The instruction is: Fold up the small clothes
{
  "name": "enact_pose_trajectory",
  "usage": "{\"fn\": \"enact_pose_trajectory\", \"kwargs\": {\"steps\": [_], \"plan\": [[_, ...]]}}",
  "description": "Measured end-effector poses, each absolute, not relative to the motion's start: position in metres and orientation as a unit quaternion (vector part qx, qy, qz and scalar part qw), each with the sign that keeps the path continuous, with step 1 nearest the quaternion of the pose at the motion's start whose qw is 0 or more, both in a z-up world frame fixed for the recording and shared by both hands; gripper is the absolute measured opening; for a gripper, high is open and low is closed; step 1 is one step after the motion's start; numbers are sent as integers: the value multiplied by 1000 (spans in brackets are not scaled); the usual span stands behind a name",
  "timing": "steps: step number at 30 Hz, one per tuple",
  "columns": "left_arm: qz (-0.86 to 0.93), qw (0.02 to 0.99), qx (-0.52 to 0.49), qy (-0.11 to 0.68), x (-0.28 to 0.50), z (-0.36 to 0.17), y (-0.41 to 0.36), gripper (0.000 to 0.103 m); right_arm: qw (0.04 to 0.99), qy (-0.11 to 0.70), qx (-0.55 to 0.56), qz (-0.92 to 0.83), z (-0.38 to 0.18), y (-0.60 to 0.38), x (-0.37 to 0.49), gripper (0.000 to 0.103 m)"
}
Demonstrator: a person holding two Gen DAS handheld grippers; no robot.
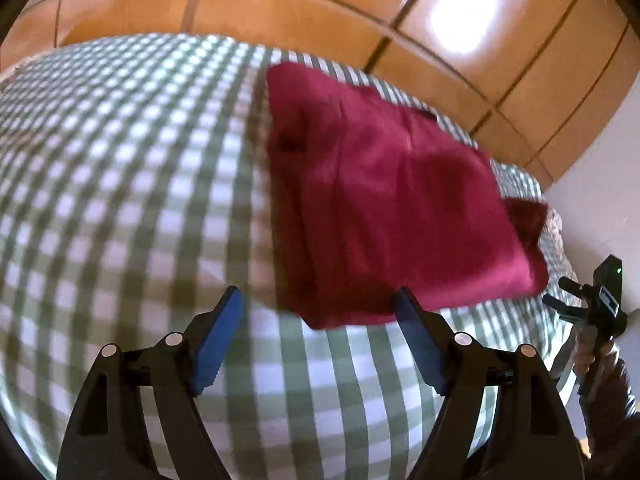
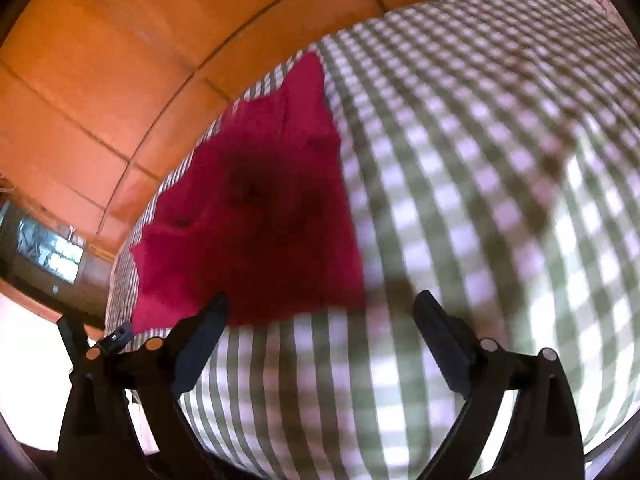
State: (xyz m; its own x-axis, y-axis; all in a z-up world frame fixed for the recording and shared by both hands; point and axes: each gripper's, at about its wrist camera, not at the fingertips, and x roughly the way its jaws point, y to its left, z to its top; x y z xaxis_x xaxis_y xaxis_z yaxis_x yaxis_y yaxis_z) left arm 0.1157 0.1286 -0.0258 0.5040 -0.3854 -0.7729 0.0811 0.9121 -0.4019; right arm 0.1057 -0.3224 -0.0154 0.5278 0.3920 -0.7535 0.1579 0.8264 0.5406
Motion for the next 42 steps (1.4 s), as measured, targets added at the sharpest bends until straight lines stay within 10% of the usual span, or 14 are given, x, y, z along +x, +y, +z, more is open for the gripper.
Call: {"fn": "enact_pose_trajectory", "kwargs": {"steps": [3, 7, 11, 25, 32, 42], "plan": [[-142, 853, -172, 472, 120, -30, 122, 63, 847, 477, 228, 54, -19, -307, 111, 93], [-143, 842, -179, 489, 133, -37, 114, 30, 861, 477, 172, 42, -26, -282, 140, 32], [-142, 849, -172, 479, 120, -28, 114, 19, 859, 488, 148, 42, -24, -270, 151, 18], [-171, 817, -189, 517, 3, -29, 112, 18, 817, 542, 174, 90, -14, -297, 33, 17], [-127, 838, -180, 500, 10, -11, 126, 51, 837, 518, 167, 60, 0, -308, 43, 62], [-118, 857, -109, 489, 76, -16, 103, 43, 877, 472, 84, 24, 11, -285, 99, 51]]}}
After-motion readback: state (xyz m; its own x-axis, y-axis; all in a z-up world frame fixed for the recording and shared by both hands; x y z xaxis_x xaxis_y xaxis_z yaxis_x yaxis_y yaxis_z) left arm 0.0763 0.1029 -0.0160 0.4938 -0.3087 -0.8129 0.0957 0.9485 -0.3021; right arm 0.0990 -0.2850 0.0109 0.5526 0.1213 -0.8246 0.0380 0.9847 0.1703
